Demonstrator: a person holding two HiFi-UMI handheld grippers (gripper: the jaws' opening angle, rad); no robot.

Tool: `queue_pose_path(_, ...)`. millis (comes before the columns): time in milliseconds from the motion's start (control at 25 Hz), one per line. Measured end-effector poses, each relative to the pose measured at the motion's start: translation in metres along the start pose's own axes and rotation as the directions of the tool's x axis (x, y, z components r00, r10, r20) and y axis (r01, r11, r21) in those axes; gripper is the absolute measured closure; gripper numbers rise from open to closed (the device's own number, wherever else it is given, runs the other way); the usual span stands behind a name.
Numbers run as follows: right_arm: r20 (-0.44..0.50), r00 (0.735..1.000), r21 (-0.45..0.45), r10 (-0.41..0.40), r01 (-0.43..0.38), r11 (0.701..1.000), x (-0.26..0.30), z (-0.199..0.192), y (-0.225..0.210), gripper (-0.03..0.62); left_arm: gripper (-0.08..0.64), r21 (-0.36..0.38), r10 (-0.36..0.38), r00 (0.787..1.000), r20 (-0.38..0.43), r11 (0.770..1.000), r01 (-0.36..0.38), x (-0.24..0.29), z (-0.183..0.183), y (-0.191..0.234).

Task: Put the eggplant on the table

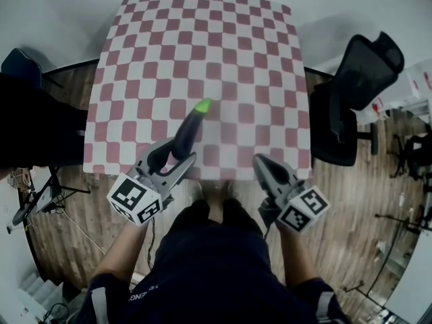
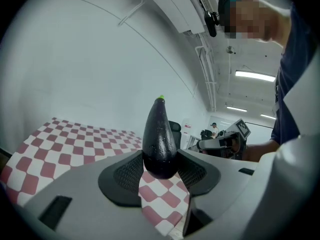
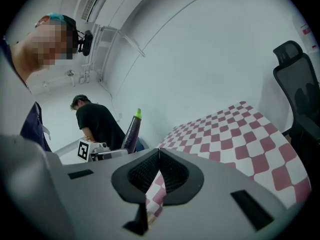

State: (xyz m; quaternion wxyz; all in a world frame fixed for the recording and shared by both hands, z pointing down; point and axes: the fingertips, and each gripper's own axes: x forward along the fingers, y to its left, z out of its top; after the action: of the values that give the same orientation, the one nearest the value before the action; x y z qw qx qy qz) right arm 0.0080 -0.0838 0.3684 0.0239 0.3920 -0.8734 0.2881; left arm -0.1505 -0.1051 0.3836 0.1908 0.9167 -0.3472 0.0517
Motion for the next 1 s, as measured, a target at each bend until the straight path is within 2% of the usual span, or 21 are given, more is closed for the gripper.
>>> queue_pose_path(280, -0.042, 0.999, 0.018, 0.030, -0.030, 0.999, 0.012, 0.000, -0.040, 0.575, 0.331, 0.000, 0.066, 0.997, -0.045, 0.998, -0.066, 0.035, -0.020, 0.022)
queue_pose_path(640, -0.117, 0.990, 0.053, 0.074, -0.069, 0.996, 0.029, -0.001, -0.106, 0.575, 0.331, -0.032, 0.147, 0.978, -0.148, 0.988, -0.153, 0.105, -0.058, 0.056)
queue_pose_path(840, -0.152, 0.985, 0.081, 0.081, -0.069, 0.994, 0.037, -0.007, -0.137, 0.575, 0.331, -0.050, 0.169, 0.957, -0.237, 0.981, -0.186, 0.139, -0.090, 0.079)
queue_pose_path(1000, -0.172, 0.982, 0.098, 0.078, -0.061, 0.993, 0.041, -0.011, -0.157, 0.575, 0.331, -0.053, 0.180, 0.926, -0.331, 0.977, -0.209, 0.161, -0.122, 0.098)
